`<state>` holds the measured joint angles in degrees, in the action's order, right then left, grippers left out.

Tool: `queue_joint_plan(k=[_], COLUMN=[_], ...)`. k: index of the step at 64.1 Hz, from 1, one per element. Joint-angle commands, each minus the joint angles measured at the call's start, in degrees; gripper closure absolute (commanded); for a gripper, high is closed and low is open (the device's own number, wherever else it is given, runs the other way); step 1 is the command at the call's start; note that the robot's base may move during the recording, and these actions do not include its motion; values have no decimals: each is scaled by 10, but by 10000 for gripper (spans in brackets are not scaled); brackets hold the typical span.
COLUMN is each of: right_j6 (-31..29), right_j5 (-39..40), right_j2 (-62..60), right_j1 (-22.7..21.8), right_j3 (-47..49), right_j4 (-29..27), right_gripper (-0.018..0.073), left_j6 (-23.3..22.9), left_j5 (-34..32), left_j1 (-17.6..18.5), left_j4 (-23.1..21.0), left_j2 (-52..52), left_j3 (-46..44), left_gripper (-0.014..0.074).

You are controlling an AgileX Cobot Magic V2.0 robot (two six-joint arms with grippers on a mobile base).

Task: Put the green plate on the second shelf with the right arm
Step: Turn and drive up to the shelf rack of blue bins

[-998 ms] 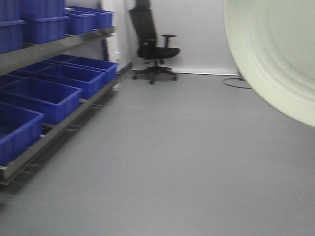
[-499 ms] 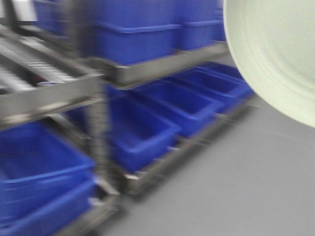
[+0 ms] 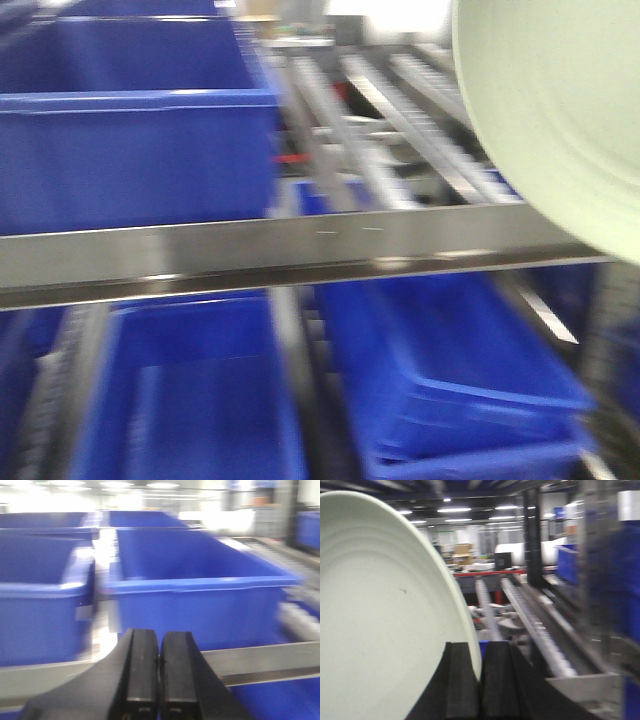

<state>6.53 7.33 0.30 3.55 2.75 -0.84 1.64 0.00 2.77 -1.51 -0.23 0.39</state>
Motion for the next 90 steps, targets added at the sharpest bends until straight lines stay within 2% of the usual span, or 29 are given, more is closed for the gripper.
queue_joint_plan(k=[1, 90], right_j6=[4, 4], right_j5=[63, 62], right_j2=[6, 7], right_j1=[0, 0], right_j3=[19, 19], right_j4=[-5, -5], right_gripper=[506, 506], left_j6=[-1, -1], left_j5=[-46, -46], left_j1=[2, 2], left_j4=[-4, -4], left_j2=[-10, -10], left_j3=[23, 23], left_gripper=[466, 466])
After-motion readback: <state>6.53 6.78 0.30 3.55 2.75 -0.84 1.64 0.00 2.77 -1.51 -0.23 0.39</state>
